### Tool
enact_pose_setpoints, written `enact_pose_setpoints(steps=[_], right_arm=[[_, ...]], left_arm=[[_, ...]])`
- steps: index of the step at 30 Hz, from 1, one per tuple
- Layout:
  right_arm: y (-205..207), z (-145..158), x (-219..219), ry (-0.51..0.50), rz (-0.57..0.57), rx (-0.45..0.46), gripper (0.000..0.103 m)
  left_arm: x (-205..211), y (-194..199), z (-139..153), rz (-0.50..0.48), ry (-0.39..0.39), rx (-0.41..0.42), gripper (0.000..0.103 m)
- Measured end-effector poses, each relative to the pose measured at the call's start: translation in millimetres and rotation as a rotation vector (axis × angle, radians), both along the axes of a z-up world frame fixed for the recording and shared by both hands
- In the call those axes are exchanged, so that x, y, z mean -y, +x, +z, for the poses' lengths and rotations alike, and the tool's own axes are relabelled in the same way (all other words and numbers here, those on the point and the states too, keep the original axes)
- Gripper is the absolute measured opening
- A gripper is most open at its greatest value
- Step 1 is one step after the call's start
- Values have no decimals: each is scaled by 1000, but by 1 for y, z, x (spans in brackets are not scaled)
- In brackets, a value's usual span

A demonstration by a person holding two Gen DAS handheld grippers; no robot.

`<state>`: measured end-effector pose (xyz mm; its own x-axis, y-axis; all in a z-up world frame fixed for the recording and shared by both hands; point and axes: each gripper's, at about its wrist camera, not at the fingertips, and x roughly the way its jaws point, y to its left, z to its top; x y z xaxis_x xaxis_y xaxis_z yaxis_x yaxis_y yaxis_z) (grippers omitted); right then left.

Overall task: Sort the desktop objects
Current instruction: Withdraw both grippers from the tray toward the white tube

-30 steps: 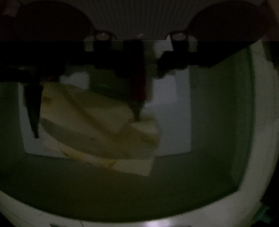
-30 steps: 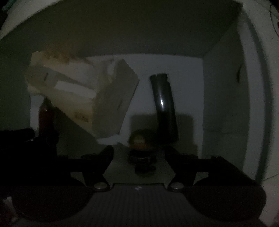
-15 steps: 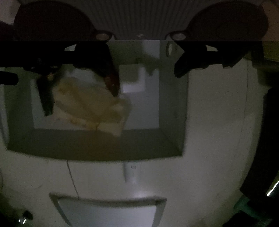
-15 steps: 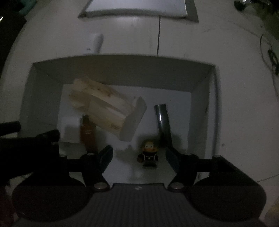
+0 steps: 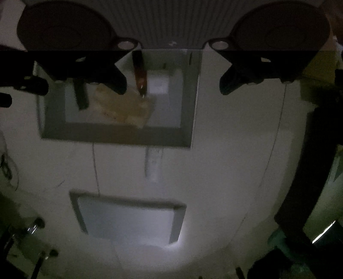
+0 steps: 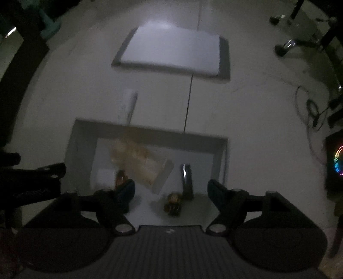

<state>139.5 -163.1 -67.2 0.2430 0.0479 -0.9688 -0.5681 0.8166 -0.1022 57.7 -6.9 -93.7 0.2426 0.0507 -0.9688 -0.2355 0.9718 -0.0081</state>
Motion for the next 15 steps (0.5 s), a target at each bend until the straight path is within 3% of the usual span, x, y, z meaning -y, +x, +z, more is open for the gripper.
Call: enact_pose_setpoints(steps=[4,8,15], right_arm=[[12,20,-3,50,-50,30,79],[30,24,-5,90,-90,27,78],[81,-3,-17,101,-125,5,69]], left_arm=[[-14,9,16,18,-16,48,94],[-25,27,13,33,-45,76,94],[-36,64,-24,38,-32,53,93]])
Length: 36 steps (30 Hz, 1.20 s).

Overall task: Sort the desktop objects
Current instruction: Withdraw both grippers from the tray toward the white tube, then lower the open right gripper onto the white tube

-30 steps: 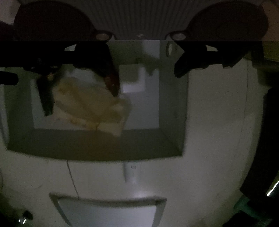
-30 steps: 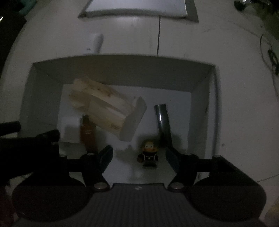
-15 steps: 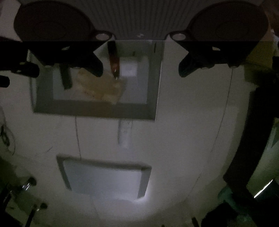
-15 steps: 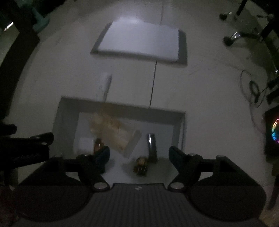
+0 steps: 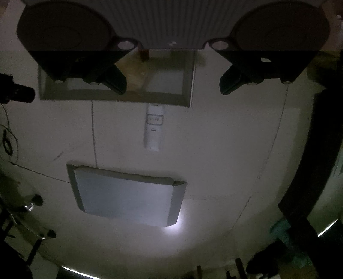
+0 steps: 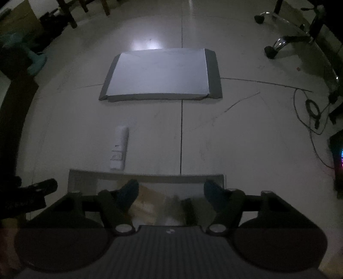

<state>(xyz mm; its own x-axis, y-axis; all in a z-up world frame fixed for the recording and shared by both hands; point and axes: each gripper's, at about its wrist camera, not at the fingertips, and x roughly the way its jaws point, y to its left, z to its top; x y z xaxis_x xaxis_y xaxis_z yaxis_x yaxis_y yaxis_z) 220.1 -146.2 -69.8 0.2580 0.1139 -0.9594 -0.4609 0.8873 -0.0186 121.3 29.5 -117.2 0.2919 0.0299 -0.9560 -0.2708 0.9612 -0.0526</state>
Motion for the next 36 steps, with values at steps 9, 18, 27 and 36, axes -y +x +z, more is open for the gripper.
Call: enact_pose_setpoints(steps=[9,18,27,36], right_arm=[[74,-67,-39,80,-110,-128,61],[121,-136,-120,47,-56,-245,61],[143,-208,-175,-6,50,-301,58],[136,-261,-206,-53,-8,-343,52]], left_arm=[[-40,35,-60,71,-63,34,76],[-4,77,-126,-64,-99,-34,66],[16,86,-166,-140,-57,-46,66],[0,73,-183,-96,-104,-45,66]])
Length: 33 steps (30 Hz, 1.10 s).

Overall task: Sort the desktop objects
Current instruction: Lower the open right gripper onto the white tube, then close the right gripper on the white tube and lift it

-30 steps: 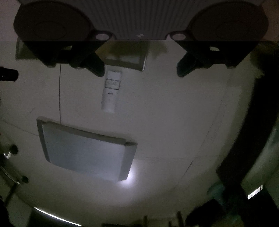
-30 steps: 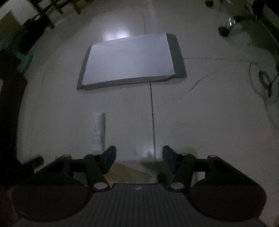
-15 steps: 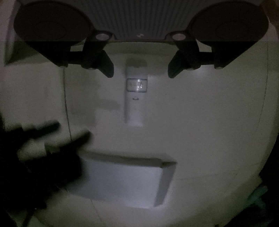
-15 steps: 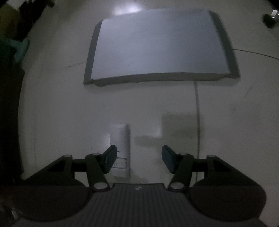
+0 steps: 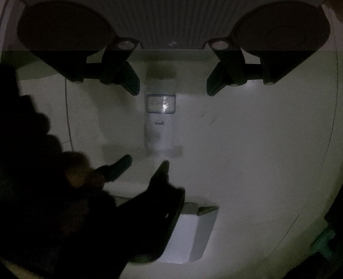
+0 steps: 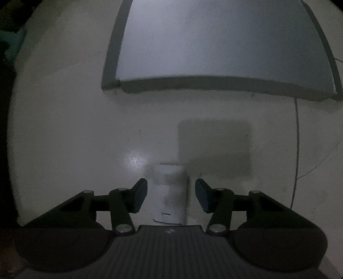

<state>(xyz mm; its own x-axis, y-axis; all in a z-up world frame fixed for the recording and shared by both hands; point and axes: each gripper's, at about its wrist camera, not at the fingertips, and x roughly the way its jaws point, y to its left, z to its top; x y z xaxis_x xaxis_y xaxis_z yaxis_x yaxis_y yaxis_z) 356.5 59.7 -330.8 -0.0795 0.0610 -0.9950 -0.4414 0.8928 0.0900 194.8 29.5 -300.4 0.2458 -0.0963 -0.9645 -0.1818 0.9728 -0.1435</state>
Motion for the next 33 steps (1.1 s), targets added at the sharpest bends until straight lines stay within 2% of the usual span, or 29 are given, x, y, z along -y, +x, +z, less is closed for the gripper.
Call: enact_pose_setpoints(steps=[5,12,19,25,26,28,29,33], right_arm=[[-8,-26,-9,-34,8,10,48],[-5,-39,-6,-33,5,2,48],[-1,-40,9,2,-10,-17,47],[5,-23,36,33,-41,-21,46],[6,-20,40,34,-40,-22,41],[7,-11,45,43,-39,-21,23],[7,-5,47,50,-39,-16,4],[11,1,52,10,-17,28,6]], left_arm=[[-3,-5,-10,3,0,-12,66],[0,-11,-19,-1,8,-23,66],[12,-13,-25,-39,45,-11,66],[16,-8,-30,-42,52,3,67],[18,-8,-30,-44,57,5,67],[20,-8,-31,-54,68,10,67],[20,-9,-31,-55,70,12,67],[15,-10,-33,-42,61,14,68]])
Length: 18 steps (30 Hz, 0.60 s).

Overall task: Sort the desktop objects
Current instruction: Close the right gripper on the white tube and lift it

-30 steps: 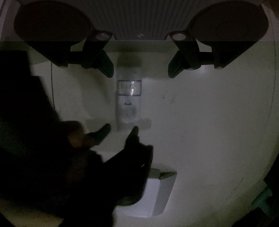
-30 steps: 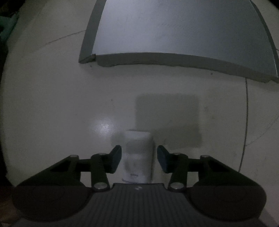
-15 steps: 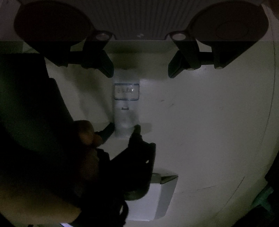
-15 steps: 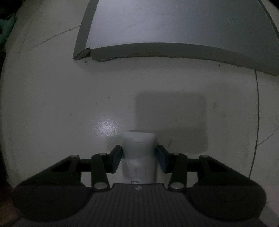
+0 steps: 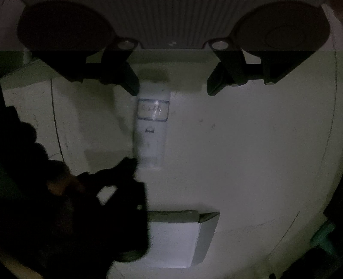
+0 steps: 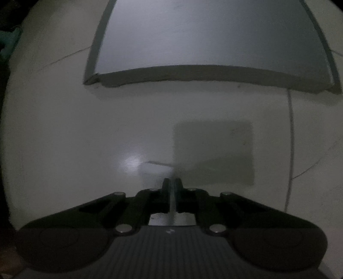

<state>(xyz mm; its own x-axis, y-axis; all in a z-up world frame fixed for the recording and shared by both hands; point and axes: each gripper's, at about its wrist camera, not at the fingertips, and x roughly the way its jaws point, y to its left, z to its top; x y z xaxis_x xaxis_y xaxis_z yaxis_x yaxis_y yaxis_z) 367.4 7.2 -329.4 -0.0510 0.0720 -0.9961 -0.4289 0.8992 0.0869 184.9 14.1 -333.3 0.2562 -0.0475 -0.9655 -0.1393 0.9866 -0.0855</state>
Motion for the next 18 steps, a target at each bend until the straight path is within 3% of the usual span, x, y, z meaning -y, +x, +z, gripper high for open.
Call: enact_pose_setpoints(steps=[4,6,7,8,10,12,16,18], right_arm=[[6,0,11,39,-21,-32,11],[4,2,11,38,42,-81,40],[2,3,10,37,75,-106,46],[0,8,5,23,173,-104,51],[-6,20,-4,7,357,-40,51],[-5,32,-7,-10,444,-5,52],[21,43,7,-31,287,18,51],[33,49,21,-13,195,54,51]], left_arm=[[-3,11,-3,-48,4,4,68],[-3,17,4,-125,12,7,68],[-3,23,5,-159,11,1,68],[-3,29,8,-185,3,-9,68],[-5,44,9,-193,-38,-40,68],[-6,58,3,-183,-77,-74,67],[6,81,-21,-251,-54,-142,62],[15,88,-32,-294,-22,-179,53]])
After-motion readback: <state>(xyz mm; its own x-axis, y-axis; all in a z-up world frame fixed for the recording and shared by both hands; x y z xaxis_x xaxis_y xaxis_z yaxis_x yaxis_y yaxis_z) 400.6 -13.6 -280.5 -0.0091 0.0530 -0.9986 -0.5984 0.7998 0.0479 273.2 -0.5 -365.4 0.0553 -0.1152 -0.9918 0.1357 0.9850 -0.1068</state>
